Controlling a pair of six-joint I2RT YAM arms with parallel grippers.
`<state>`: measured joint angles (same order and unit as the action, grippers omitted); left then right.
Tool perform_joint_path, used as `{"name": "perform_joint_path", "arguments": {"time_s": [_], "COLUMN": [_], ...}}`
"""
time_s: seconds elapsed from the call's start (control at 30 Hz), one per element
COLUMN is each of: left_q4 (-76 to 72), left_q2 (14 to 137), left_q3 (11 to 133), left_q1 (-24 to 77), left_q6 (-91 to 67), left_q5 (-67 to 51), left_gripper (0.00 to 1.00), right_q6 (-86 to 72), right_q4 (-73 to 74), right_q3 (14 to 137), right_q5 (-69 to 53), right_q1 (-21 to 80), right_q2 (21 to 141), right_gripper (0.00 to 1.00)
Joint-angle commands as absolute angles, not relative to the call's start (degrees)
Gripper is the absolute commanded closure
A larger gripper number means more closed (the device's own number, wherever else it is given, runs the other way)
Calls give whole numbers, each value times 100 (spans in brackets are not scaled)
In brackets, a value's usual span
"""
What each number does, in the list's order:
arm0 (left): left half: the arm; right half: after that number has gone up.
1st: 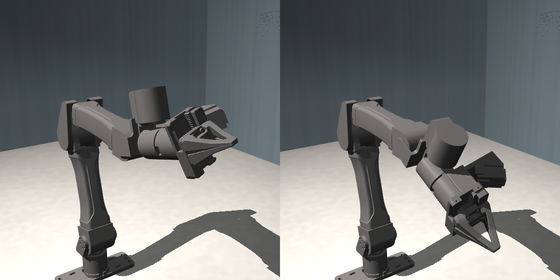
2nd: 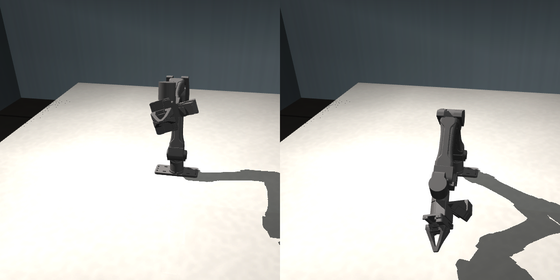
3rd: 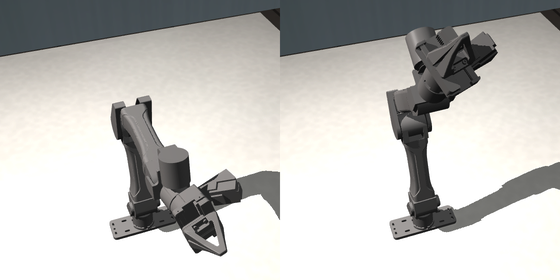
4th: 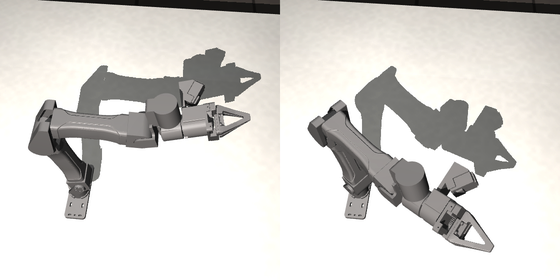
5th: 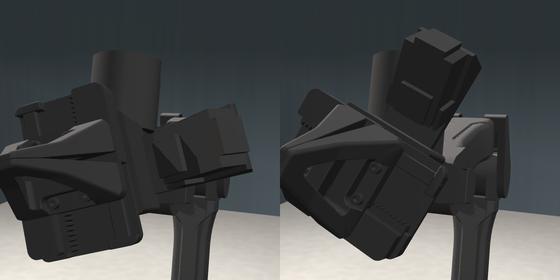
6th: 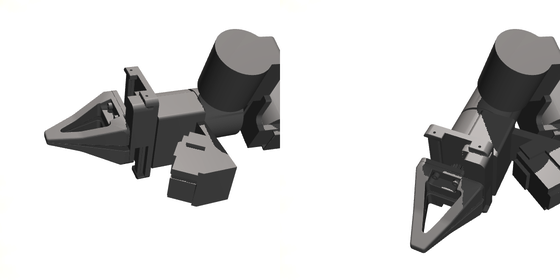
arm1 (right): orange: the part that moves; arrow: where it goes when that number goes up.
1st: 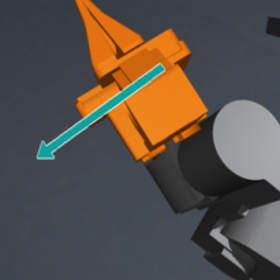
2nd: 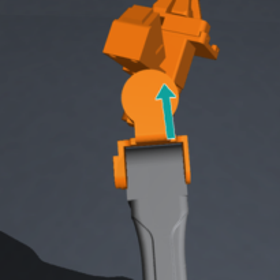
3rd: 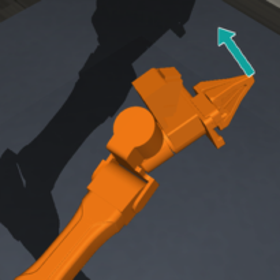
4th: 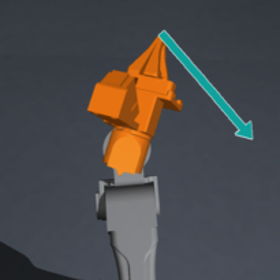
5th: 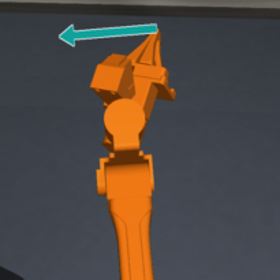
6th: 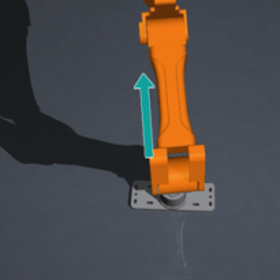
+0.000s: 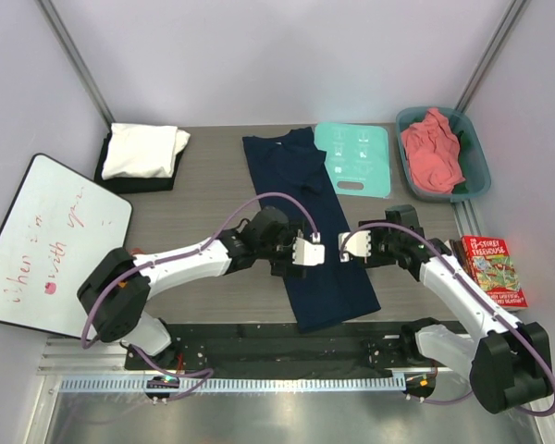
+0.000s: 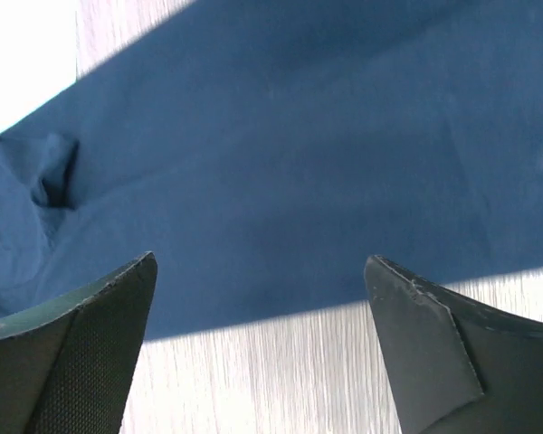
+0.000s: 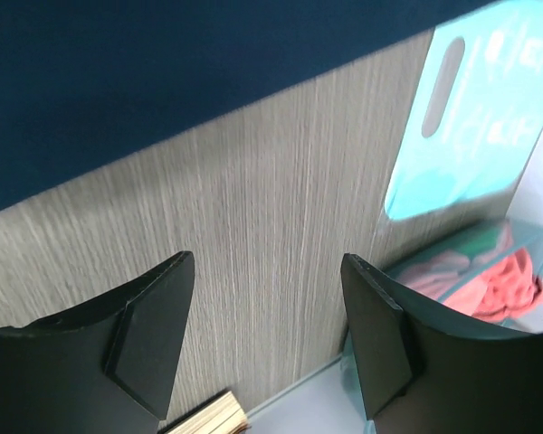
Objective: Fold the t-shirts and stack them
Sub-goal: Rotate the tshirt 90 degrees
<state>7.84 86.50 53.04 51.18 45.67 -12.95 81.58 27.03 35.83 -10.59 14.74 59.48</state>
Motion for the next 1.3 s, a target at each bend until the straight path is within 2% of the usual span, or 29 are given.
{"name": "perform_joint_path", "arguments": {"time_s": [0.0,0.33,0.63,0.97,1.27], "left_q4": [220,870,581,422,-263], "left_q2": [9017,10467,10214,9396,9431], "left_q3": [5562,6495,5767,4370,4763], "left_q1": [5291,5388,5388,5177,4720], "left_q6": [4043,4139,4964,6222,5502], "left_q5": [-1205,-572,-282,-325,130], "left_gripper": [2,1,0,0,0], "right_q6": [7682,6812,6803,6741,6872], "right_q4": [2127,1925,1925,1898,2249], "right_q3": [3542,4218,4474,4632,4615], "right_q5": [-589,-422,-642,-738,-1300], "right_q1": [1337,661,202,132,193], "right_q2": [5880,6170,6328,6565,6601], "right_gripper": [29,28,27,26,26]}}
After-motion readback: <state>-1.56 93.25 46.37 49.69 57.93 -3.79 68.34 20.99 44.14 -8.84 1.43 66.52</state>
